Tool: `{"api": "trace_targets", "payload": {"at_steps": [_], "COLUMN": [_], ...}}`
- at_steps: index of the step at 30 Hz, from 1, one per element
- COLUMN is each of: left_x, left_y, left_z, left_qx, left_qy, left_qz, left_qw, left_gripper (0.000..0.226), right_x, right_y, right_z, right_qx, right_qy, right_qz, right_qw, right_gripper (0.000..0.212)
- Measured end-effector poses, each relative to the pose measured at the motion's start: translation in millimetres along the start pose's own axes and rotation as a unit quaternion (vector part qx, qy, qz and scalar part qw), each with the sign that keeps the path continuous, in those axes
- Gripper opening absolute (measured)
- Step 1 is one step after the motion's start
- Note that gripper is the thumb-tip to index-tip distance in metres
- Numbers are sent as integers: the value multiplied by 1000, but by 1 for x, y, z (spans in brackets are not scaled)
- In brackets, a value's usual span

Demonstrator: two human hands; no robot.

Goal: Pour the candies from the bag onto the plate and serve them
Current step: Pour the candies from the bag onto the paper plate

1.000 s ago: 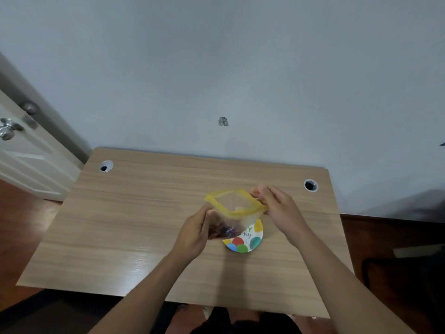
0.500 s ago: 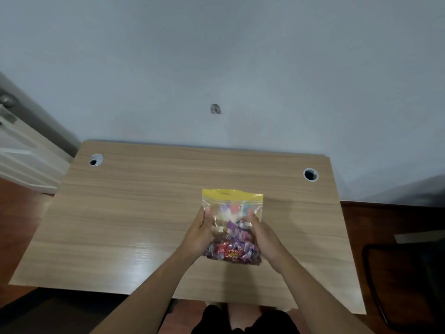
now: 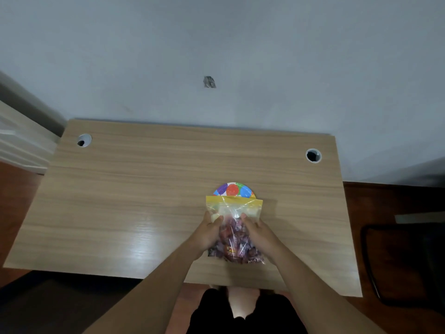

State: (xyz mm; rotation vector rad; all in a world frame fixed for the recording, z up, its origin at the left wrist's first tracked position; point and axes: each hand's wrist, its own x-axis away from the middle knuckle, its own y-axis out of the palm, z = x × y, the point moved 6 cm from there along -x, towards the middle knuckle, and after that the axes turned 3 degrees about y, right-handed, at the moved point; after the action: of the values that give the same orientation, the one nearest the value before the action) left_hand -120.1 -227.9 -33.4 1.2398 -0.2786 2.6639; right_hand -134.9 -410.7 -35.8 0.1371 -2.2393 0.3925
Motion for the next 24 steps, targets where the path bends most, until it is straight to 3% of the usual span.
{"api": "trace_targets", "payload": {"at_steps": [6, 14, 18, 24], "left_x": [7, -2, -3, 1], "left_y": [7, 9, 9, 11], "left_z": [3, -9, -10, -10], "left_qx": [-5, 3, -5, -2], "left_qy": [-17, -47, -51, -31], "left_qz": [-27, -11, 6, 3], "left_qw": [999, 999, 999, 1000], "left_gripper": [41, 60, 40, 29], "right_x": [-7, -11, -12, -14], "right_y": [1, 3, 4, 7], "right_z": [11, 14, 13, 17], "right_qx": [1, 30, 45, 61], "right_qy": [25, 30, 29, 37], "right_qz": [-18, -14, -12, -13], "right_qw": [1000, 999, 999, 997], "right_gripper": [61, 54, 56, 55]}}
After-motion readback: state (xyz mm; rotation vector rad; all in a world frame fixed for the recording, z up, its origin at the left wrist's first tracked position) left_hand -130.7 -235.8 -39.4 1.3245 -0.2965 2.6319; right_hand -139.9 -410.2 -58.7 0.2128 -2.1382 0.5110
